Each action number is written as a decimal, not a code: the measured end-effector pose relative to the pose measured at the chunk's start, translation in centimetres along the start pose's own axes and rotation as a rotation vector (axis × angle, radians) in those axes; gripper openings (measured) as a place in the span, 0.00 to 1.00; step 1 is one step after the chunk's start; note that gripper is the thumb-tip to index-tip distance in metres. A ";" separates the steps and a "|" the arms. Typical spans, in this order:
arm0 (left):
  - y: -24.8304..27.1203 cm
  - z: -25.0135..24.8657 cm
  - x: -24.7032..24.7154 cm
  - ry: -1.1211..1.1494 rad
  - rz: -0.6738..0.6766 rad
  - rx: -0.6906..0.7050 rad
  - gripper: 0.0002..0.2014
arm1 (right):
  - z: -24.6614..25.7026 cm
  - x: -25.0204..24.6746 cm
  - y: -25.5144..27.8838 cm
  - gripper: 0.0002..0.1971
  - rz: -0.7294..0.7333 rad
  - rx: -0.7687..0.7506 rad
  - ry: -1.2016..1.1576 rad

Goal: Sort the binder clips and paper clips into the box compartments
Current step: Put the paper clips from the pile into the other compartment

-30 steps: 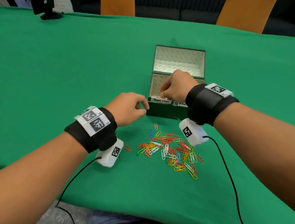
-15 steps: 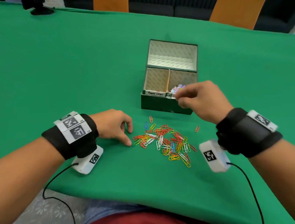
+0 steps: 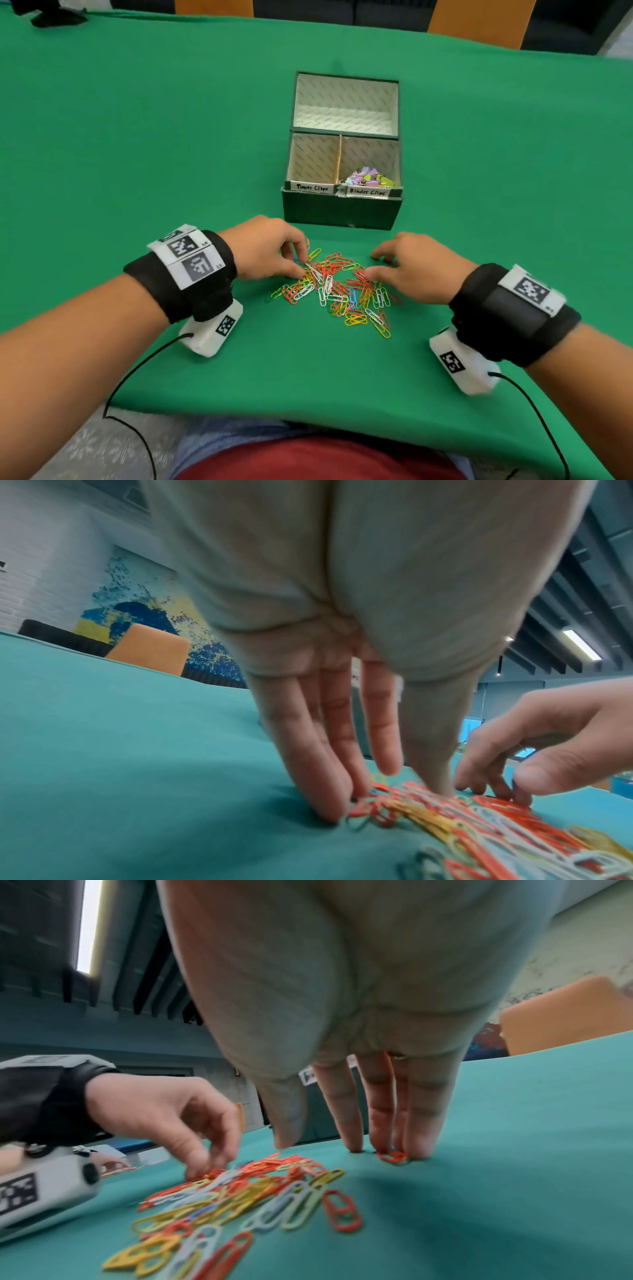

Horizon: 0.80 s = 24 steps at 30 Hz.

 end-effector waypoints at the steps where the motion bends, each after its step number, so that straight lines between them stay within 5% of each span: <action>1: 0.0 -0.4 0.1 -0.004 -0.007 0.009 0.14 | 0.7 0.2 0.0 0.31 0.012 -0.018 -0.007; 5: 0.2 -1.6 1.2 -0.091 0.081 0.057 0.23 | 3.3 0.9 0.1 0.32 0.047 -0.109 0.007; 10: 0.2 -1.6 0.6 -0.088 0.043 0.043 0.12 | 3.9 0.6 -0.4 0.13 -0.038 -0.086 -0.130; 24: 0.1 -1.7 -2.3 0.076 -0.141 0.035 0.07 | 3.1 -2.1 -1.1 0.09 -0.183 -0.025 -0.321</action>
Point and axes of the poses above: each hand's wrist, its own y-axis away from the middle knuckle, its own x-axis out of the palm, z = x × y, the point moved 7 cm from there along -y, towards the middle knuckle, and after that the axes turned 11 degrees about -z, right-handed, at the moved point
